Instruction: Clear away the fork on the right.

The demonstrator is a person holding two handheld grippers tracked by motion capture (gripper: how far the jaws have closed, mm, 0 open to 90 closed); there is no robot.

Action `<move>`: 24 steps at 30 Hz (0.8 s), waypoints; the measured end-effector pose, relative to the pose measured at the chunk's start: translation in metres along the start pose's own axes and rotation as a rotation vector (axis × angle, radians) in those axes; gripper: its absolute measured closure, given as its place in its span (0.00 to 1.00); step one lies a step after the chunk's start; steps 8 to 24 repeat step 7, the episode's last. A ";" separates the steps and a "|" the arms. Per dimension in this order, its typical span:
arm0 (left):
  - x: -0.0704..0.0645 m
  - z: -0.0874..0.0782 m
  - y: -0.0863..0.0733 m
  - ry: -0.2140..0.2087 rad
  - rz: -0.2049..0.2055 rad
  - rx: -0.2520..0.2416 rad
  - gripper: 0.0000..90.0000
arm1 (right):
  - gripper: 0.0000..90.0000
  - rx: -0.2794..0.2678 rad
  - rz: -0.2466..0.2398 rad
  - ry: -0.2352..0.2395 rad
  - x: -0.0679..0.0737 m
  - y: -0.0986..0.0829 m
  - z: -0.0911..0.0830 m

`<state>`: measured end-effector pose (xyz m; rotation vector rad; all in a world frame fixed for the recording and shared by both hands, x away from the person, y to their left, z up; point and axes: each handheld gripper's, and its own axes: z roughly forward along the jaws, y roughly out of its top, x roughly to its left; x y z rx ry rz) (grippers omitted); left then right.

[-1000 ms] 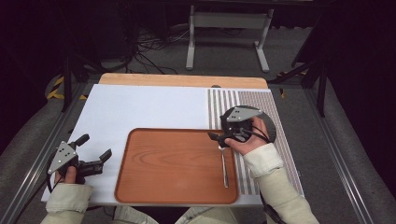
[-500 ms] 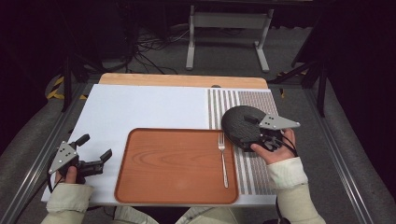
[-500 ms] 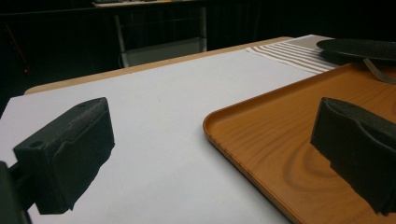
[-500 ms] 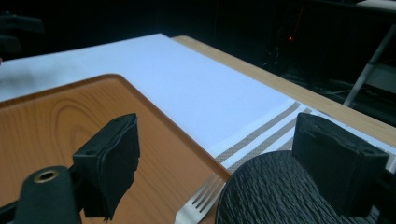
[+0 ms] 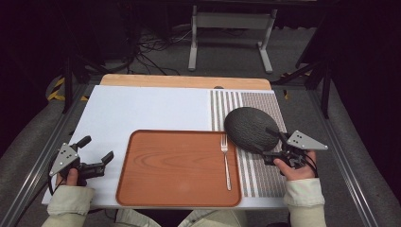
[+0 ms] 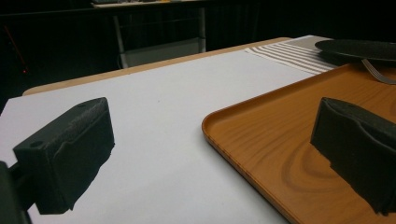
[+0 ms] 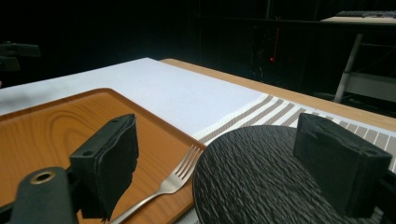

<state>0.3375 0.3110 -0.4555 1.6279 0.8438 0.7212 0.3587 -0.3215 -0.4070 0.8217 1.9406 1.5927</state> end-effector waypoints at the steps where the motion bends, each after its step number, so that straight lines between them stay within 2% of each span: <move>1: 0.000 0.000 0.000 0.001 -0.004 -0.006 0.00 | 0.17 -0.004 0.006 -0.001 -0.001 -0.004 -0.002; 5: 0.000 -0.001 0.000 -0.002 -0.008 -0.011 0.00 | 0.16 -0.005 0.032 -0.005 -0.007 -0.021 -0.009; 7: 0.001 -0.001 0.000 -0.002 -0.010 -0.015 0.00 | 0.16 0.005 0.030 -0.013 -0.009 -0.026 -0.012; 24: 0.001 -0.001 0.000 -0.002 -0.010 -0.015 0.00 | 0.16 0.005 0.030 -0.013 -0.009 -0.026 -0.012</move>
